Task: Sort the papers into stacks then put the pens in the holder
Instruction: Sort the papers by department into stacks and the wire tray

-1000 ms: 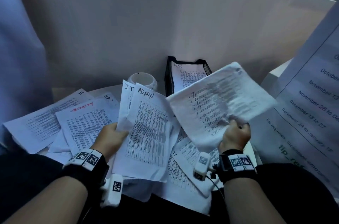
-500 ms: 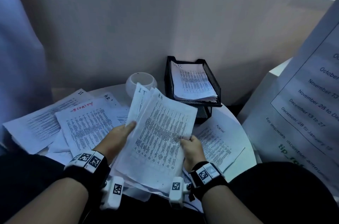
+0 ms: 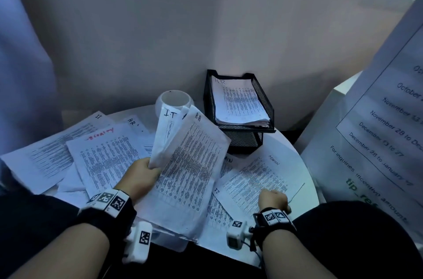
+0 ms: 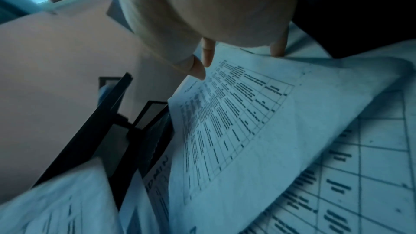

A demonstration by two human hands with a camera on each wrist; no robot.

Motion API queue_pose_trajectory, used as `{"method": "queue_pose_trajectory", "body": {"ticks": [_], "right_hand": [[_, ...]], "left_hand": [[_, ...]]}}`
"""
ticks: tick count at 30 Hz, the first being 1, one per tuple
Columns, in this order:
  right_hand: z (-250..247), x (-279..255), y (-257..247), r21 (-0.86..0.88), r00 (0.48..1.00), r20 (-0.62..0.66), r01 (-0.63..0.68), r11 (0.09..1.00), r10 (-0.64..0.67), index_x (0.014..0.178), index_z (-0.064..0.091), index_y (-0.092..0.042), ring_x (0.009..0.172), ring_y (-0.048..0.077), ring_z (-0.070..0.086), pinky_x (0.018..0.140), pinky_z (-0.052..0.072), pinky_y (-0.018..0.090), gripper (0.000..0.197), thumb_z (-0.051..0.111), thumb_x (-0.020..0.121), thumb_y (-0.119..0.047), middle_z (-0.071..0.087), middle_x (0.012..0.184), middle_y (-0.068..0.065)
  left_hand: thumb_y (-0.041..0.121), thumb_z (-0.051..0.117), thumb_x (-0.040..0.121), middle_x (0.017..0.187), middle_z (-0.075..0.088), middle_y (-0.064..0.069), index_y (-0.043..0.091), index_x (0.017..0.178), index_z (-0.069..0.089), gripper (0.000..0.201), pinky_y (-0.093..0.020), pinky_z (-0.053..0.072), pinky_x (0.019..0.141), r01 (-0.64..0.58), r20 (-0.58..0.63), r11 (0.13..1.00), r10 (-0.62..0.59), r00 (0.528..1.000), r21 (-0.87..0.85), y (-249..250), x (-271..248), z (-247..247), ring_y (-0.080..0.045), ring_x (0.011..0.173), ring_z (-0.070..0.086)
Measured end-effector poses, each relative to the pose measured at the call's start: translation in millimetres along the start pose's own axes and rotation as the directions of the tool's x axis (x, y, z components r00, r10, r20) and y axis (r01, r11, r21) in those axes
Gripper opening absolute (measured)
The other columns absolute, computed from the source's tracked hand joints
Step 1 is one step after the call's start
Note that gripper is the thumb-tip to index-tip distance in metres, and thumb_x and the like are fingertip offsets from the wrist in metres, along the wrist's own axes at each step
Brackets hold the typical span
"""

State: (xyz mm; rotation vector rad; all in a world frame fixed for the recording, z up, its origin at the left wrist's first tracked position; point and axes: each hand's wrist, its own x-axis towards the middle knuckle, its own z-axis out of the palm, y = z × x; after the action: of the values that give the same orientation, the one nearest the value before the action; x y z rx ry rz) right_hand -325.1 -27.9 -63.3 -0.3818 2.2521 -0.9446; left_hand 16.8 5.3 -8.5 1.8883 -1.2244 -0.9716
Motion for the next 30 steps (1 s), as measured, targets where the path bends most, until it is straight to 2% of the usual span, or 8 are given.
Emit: {"method": "queue_pose_trajectory", "body": {"ticks": [5, 9, 12, 16, 20, 23, 27, 30], "right_hand": [[-8.7, 8.7, -5.1, 0.115, 0.996, 0.068, -0.066, 0.991, 0.059, 0.131, 0.057, 0.004, 0.111, 0.04, 0.064, 0.076, 0.05, 0.038, 0.043, 0.062, 0.09, -0.004, 0.056, 0.138, 0.023], [-16.4, 7.6, -5.9, 0.191, 0.99, 0.075, -0.132, 0.973, 0.119, 0.136, 0.046, 0.004, 0.105, 0.035, 0.064, 0.092, 0.053, 0.043, 0.054, 0.062, 0.085, 0.0, 0.061, 0.113, 0.014], [-17.0, 9.6, 1.3, 0.166, 0.983, 0.158, -0.115, 0.979, 0.089, 0.142, 0.047, 0.004, 0.121, 0.037, 0.058, 0.083, 0.045, 0.038, 0.046, 0.053, 0.099, -0.012, 0.056, 0.138, 0.021], [-14.2, 16.8, -4.9, 0.193, 0.988, 0.151, -0.015, 0.981, -0.014, 0.143, 0.045, 0.008, 0.097, 0.029, 0.043, 0.083, 0.037, 0.036, 0.045, 0.041, 0.104, -0.014, 0.048, 0.147, 0.029], [-12.9, 13.4, -33.2, 0.407, 0.991, -0.131, 0.051, 0.912, 0.003, 0.119, 0.057, 0.012, 0.097, 0.039, 0.06, 0.078, 0.04, 0.037, 0.029, 0.042, 0.099, -0.002, 0.06, 0.128, 0.035], [-19.3, -1.8, -58.6, 0.56, 0.971, -0.238, 0.153, 0.814, -0.019, 0.128, 0.055, 0.006, 0.107, 0.038, 0.063, 0.08, 0.047, 0.035, 0.034, 0.039, 0.099, -0.002, 0.06, 0.131, 0.027], [-17.5, -0.9, -76.0, 0.658, 0.971, -0.222, 0.219, 0.721, -0.093, 0.117, 0.06, -0.011, 0.103, 0.032, 0.065, 0.091, 0.056, 0.045, 0.035, 0.036, 0.092, -0.008, 0.062, 0.12, 0.007], [-13.2, -14.8, -81.0, 0.717, 0.97, -0.072, 0.213, 0.664, -0.233, 0.089, 0.059, -0.017, 0.086, 0.027, 0.068, 0.08, 0.059, 0.044, 0.025, 0.043, 0.088, 0.001, 0.066, 0.095, 0.006]], "left_hand": [[0.021, 0.063, 0.089, 0.069, 0.063, -0.01, 0.001, 0.084, 0.069, 0.022, -0.033, 0.04, 0.065, 0.004, 0.019, 1.0, -0.003, 1.0, -0.023, -1.6, -0.9, 1.2, -0.021, 0.065, 0.055], [0.017, 0.063, 0.092, 0.065, 0.057, -0.005, 0.0, 0.082, 0.068, 0.02, -0.032, 0.036, 0.063, 0.002, 0.026, 1.0, -0.002, 1.0, -0.014, -0.3, -3.0, 1.3, -0.019, 0.062, 0.05], [0.013, 0.063, 0.093, 0.065, 0.058, -0.006, 0.0, 0.082, 0.069, 0.018, -0.032, 0.036, 0.063, 0.0, 0.021, 1.0, 0.0, 1.0, -0.004, 0.0, -4.5, 2.6, -0.019, 0.062, 0.051], [0.013, 0.062, 0.093, 0.066, 0.059, -0.006, 0.002, 0.083, 0.069, 0.017, -0.032, 0.037, 0.062, 0.007, 0.023, 1.0, -0.008, 1.0, 0.006, 1.8, -4.0, 4.0, -0.02, 0.061, 0.051], [0.012, 0.062, 0.094, 0.066, 0.06, -0.007, 0.003, 0.083, 0.07, 0.016, -0.032, 0.037, 0.063, 0.015, 0.011, 1.0, -0.015, 1.0, -0.006, 3.2, -4.4, 3.0, -0.021, 0.062, 0.052], [0.01, 0.062, 0.093, 0.065, 0.057, -0.007, 0.005, 0.078, 0.067, 0.017, -0.032, 0.036, 0.062, 0.022, -0.002, 1.0, -0.022, 1.0, -0.004, 6.0, -5.8, 1.8, -0.02, 0.061, 0.05], [0.012, 0.062, 0.094, 0.063, 0.053, -0.005, 0.002, 0.076, 0.065, 0.021, -0.031, 0.032, 0.06, 0.026, -0.018, 0.999, -0.027, 0.999, -0.021, 9.9, -8.8, 2.3, -0.019, 0.06, 0.045], [0.016, 0.065, 0.095, 0.065, 0.058, -0.007, 0.002, 0.082, 0.07, 0.02, -0.033, 0.035, 0.063, 0.029, 0.002, 0.995, -0.029, 1.0, -0.093, 11.2, -9.3, 2.5, -0.02, 0.063, 0.049]]}}
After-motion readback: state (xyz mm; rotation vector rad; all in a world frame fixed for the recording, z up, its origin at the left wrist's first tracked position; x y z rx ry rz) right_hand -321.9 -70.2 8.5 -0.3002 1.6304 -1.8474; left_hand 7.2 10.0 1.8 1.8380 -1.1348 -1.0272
